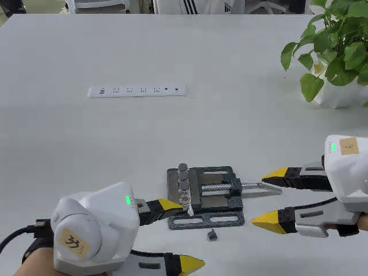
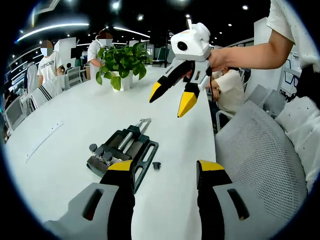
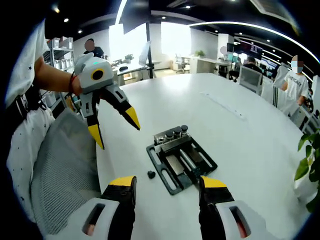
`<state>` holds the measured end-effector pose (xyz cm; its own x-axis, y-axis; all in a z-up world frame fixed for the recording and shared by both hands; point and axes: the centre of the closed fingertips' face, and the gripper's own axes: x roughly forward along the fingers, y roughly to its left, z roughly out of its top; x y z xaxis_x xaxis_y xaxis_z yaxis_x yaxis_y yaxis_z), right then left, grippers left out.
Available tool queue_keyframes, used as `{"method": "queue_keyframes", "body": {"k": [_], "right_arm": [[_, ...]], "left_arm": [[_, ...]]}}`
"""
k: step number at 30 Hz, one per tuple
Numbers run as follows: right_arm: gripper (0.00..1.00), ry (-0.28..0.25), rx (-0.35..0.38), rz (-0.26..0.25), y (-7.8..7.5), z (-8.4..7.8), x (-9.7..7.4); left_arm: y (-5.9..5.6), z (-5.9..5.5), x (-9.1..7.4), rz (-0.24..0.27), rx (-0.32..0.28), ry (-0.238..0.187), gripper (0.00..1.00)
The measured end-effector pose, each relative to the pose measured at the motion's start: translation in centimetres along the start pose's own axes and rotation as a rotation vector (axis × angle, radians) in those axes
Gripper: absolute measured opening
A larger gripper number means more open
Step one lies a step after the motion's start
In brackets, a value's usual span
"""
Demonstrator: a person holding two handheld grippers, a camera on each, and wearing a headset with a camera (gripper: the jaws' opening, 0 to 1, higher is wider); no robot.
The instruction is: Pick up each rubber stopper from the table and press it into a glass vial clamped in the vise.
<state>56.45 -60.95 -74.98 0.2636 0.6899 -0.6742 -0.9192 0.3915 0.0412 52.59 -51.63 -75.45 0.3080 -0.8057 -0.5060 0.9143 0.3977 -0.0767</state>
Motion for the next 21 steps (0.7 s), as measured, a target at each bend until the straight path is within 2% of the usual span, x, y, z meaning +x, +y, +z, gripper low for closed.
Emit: {"method": "queue_keyframes", "body": {"k": [3,8,10,12,21], "right_arm": [[0.49,-0.026,0.006,0.006,0.5,-0.5,-0.3],[0.53,-0.057,0.024,0.012,1.1,-1.6,-0.9],[0.54,-0.074,0.032,0.008,1.1,-2.0,-1.1],[0.55,-0.083,0.033,0.009,1.3,-2.5,-1.3],[0.57,-0.136,0.050,0.004,1.8,-3.8,-2.1]], "left_arm": [[0.2,-0.6,0.6,0.003,0.006,0.035,0.41],[0.3,-1.3,1.7,0.000,0.010,0.069,0.35],[0.7,-2.2,2.2,0.001,0.017,0.091,0.32],[0.9,-2.4,2.5,0.010,0.024,0.119,0.29],[1.4,-3.8,4.4,0.031,0.029,0.187,0.22]]}}
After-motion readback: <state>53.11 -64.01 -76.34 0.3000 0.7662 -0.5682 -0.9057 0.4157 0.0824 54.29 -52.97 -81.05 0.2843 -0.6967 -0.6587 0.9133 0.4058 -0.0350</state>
